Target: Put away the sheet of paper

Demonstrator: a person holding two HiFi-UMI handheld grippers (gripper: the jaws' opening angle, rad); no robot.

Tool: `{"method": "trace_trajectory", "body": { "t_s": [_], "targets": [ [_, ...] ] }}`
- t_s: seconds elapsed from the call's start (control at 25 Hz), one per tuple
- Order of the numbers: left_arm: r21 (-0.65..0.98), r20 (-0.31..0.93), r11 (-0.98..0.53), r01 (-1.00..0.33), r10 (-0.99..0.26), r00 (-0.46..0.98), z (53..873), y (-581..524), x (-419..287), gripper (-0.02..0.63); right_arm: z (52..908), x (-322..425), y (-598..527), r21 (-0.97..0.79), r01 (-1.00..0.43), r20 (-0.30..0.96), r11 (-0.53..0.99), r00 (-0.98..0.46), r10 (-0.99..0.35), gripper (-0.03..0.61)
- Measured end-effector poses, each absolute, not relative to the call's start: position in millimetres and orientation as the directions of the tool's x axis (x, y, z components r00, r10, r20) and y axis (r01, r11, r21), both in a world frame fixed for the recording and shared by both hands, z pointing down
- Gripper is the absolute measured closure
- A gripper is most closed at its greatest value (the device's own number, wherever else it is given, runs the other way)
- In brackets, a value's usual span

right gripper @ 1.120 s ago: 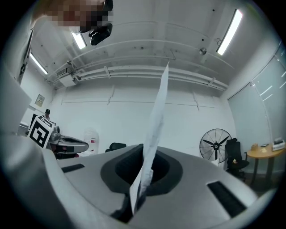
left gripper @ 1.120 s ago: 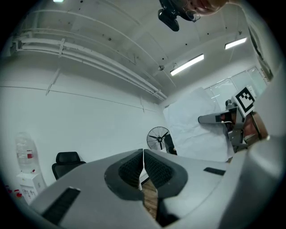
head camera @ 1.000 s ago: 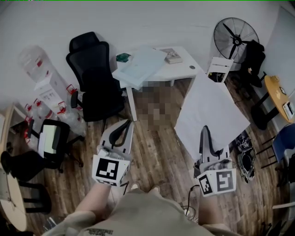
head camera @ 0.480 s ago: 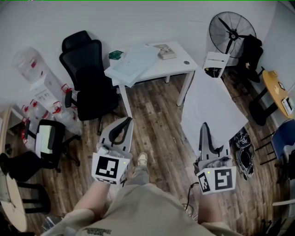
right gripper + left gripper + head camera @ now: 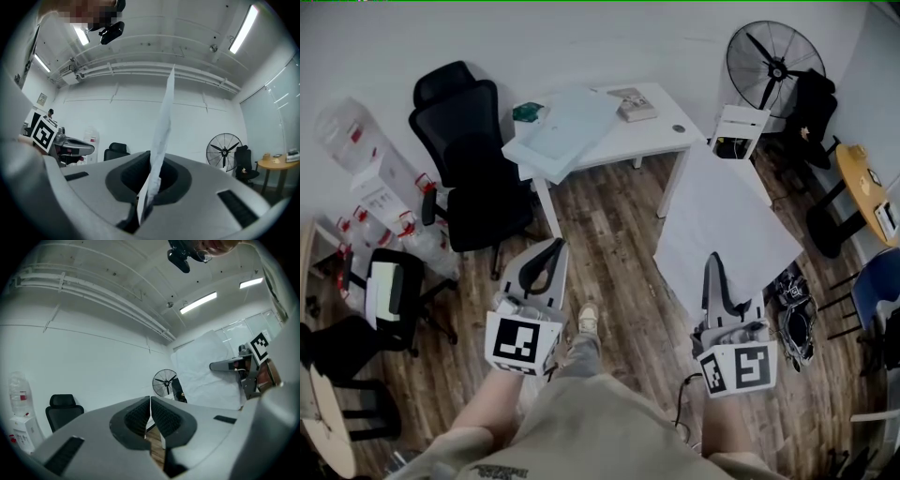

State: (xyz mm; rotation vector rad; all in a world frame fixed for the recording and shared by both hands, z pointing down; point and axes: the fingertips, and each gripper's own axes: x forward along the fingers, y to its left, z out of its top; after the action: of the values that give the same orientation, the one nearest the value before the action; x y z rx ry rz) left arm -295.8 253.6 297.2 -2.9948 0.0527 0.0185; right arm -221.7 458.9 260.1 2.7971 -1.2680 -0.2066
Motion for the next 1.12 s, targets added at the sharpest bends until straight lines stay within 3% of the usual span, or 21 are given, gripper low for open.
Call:
{"method": "trace_trajectory", "body": {
  "t_s": [1.12],
  "targets": [
    [-0.143, 0.067, -0.990, 0.007, -0.002, 0.998, 303.4, 13.6, 11.7, 0.590, 245.8, 71.4, 237.4, 0.105, -0.725, -0.038, -0.681, 0.681, -0.731, 0.557]
  ]
}}
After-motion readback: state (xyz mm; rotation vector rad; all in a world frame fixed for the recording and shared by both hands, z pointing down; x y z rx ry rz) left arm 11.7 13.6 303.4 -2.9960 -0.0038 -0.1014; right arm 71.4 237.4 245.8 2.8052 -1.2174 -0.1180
